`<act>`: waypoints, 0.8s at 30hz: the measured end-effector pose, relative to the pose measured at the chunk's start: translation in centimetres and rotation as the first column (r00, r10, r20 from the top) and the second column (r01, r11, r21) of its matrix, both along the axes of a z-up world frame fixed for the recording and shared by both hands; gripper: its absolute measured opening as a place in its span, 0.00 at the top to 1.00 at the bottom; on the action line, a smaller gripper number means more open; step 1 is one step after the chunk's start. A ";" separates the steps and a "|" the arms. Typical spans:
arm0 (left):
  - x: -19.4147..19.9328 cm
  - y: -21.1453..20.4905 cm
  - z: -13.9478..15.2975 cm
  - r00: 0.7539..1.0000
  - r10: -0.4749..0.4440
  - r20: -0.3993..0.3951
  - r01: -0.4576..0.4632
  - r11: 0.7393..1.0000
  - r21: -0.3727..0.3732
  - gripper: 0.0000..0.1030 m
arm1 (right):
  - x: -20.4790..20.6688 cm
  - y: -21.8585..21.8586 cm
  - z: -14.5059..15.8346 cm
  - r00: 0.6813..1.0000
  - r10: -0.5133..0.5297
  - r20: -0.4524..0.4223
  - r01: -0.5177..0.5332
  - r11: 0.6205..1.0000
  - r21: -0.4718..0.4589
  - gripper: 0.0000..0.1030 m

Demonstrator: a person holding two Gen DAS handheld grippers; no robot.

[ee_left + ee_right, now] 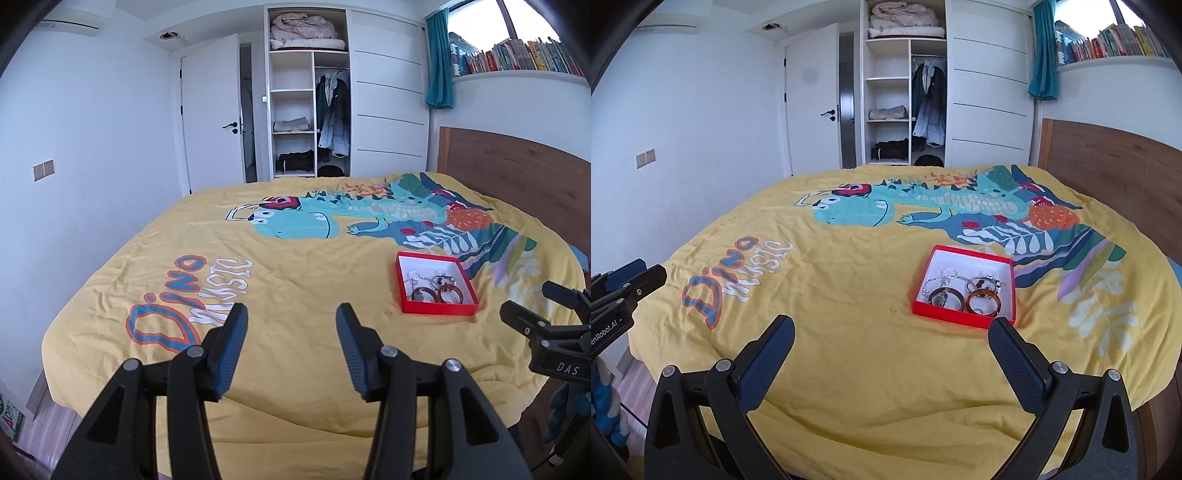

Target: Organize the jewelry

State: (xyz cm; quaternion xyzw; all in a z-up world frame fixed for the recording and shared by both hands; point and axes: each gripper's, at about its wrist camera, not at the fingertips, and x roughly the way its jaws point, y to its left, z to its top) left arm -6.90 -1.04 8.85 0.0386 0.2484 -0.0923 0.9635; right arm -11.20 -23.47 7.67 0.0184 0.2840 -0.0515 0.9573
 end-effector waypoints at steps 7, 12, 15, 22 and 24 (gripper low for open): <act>0.0 -0.5 -0.5 1.000 -0.005 -0.016 0.005 1.000 0.002 0.52 | -0.1 -0.2 -0.9 1.000 -0.008 -0.020 0.008 1.000 -0.004 0.00; -0.1 -0.7 -0.6 1.000 -0.006 -0.016 0.006 1.000 0.003 0.49 | -0.2 -0.4 -1.2 1.000 -0.016 -0.023 0.016 1.000 -0.006 0.00; -0.1 -0.7 -0.7 1.000 -0.006 -0.017 0.006 1.000 0.005 0.48 | -0.3 -0.4 -1.2 1.000 -0.020 -0.021 0.020 1.000 -0.006 0.00; -0.2 -0.9 -0.9 1.000 -0.006 -0.021 0.006 1.000 0.004 0.48 | -0.4 -0.4 -1.1 1.000 -0.024 -0.017 0.024 1.000 -0.012 0.00; -0.2 -0.9 -1.0 1.000 -0.005 -0.025 0.005 1.000 0.003 0.48 | -0.3 -0.4 -1.1 1.000 -0.023 -0.017 0.022 1.000 -0.014 0.00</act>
